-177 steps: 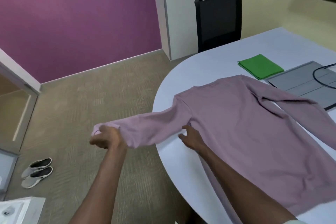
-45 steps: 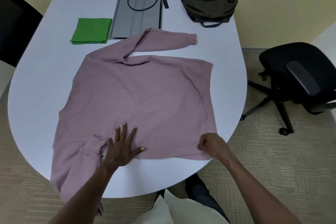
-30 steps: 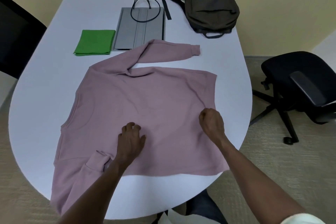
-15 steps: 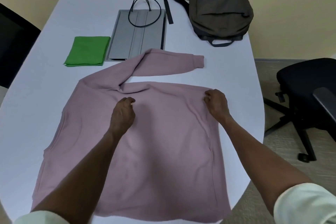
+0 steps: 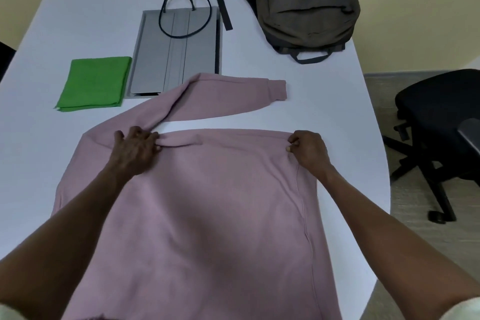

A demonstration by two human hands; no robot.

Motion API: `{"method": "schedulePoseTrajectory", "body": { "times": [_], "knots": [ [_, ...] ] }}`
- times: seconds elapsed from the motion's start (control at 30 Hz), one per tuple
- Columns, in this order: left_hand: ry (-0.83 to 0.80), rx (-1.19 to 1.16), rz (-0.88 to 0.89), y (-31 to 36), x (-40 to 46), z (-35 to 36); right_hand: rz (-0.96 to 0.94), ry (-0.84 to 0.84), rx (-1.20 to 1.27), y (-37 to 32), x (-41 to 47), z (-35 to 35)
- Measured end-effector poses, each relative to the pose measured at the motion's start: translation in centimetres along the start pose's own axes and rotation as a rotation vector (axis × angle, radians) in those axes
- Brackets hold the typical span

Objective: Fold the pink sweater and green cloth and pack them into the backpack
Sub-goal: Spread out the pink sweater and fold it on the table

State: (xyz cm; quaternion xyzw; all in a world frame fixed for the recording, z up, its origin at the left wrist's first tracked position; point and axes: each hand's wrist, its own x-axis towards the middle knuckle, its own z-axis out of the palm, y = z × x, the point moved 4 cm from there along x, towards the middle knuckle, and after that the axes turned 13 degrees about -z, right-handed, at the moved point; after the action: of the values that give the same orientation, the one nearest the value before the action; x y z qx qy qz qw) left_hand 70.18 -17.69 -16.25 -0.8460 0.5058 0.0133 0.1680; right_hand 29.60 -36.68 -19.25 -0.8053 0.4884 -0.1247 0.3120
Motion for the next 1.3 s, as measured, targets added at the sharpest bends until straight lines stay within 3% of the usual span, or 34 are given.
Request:
{"method": "schedulePoseTrajectory", "body": {
  "times": [0.13,0.27,0.33,0.47,0.57,0.67,0.77,0.83,0.97,1.17,1.23,1.3],
  "knots": [
    [-0.035,0.120,0.073,-2.1,3.3,-1.9,0.033,-0.065,-0.042,-0.1,1.4,-1.3],
    [-0.053,-0.147,-0.079,-3.3,6.6,-4.1,0.043,0.223,-0.070,-1.0,2.2,-3.3],
    [-0.067,-0.193,-0.185,-2.7,6.9,-3.9,0.050,0.275,-0.155,-1.2,2.2,-2.7],
    [0.063,-0.185,-0.243,0.6,5.3,-2.7,-0.029,0.335,-0.258,-1.4,2.0,-0.7],
    [0.151,-0.169,-0.218,2.2,4.1,-2.2,-0.015,0.382,-0.073,-0.2,2.9,-0.7],
    [0.171,-0.189,-0.194,1.7,3.7,-1.7,0.087,0.218,-0.052,1.9,4.3,-1.6],
    [0.121,-0.210,-0.151,0.3,4.2,-1.7,0.024,-0.051,-0.018,1.8,5.1,-2.8],
    [0.074,-0.231,-0.094,-0.7,5.0,-1.5,-0.045,-0.091,-0.040,1.4,5.2,-3.3],
    [0.117,-0.238,-0.003,-3.2,6.5,-1.3,-0.054,0.025,-0.124,1.7,5.8,-4.6],
    [0.071,-0.270,-0.223,-2.4,6.7,-1.1,0.037,0.135,-0.289,2.7,5.8,-3.1],
    [0.145,-0.308,-0.296,-1.1,5.5,-1.5,0.037,0.235,-0.441,1.3,5.0,-3.1],
    [0.292,-0.367,-0.329,0.3,3.7,-2.1,-0.119,0.378,-0.459,-1.1,3.9,-3.1]
  ]
}}
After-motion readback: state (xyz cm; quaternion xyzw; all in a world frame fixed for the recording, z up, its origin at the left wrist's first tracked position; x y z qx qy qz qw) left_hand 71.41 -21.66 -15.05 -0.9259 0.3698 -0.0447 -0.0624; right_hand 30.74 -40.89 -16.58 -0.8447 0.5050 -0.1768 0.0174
